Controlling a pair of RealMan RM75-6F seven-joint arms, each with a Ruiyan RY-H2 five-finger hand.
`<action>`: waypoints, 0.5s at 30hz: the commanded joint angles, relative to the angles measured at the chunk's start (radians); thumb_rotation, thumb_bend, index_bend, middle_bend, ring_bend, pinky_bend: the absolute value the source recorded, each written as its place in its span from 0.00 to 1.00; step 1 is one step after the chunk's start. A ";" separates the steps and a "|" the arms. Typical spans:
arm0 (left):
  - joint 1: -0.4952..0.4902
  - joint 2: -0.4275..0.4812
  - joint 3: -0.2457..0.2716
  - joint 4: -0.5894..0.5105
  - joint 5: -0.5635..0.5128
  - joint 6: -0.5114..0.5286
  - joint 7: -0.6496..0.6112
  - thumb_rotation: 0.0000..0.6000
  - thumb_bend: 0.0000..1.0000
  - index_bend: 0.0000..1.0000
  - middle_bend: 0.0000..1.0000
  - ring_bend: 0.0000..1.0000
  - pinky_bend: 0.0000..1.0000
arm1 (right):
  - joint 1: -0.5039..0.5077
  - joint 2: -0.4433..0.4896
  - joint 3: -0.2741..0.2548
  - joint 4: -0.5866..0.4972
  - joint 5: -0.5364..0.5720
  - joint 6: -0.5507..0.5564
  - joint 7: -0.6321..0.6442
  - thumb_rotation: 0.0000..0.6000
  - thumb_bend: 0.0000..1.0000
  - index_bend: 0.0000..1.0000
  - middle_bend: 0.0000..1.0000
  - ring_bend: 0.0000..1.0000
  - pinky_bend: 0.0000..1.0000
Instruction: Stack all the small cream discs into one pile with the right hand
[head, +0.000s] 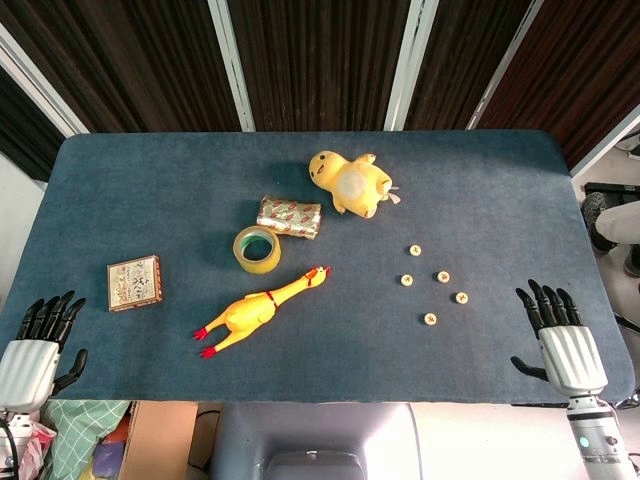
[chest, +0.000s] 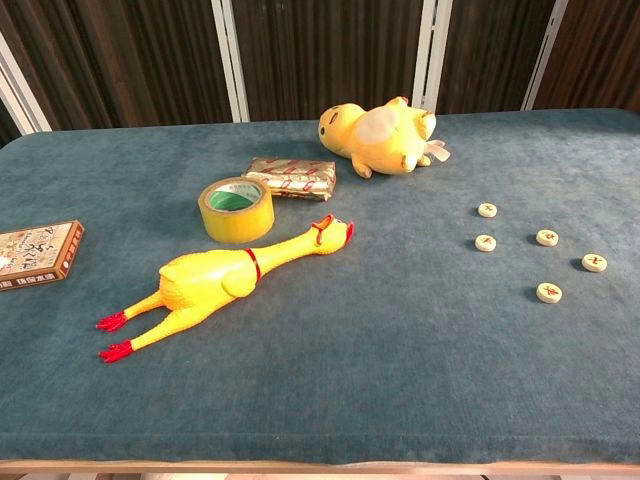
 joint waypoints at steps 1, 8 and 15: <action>0.004 0.003 0.002 -0.006 0.001 0.007 0.004 1.00 0.44 0.00 0.00 0.00 0.05 | 0.002 -0.003 -0.002 0.002 -0.004 -0.002 -0.004 1.00 0.11 0.00 0.00 0.00 0.00; 0.009 0.007 0.005 -0.007 0.014 0.021 -0.013 1.00 0.44 0.00 0.00 0.00 0.04 | 0.036 -0.028 -0.014 0.039 -0.036 -0.053 -0.001 1.00 0.11 0.00 0.00 0.00 0.00; 0.003 0.008 -0.001 -0.003 0.012 0.018 -0.037 1.00 0.44 0.00 0.00 0.00 0.05 | 0.207 -0.033 -0.008 0.062 -0.065 -0.309 -0.021 1.00 0.11 0.09 0.00 0.00 0.00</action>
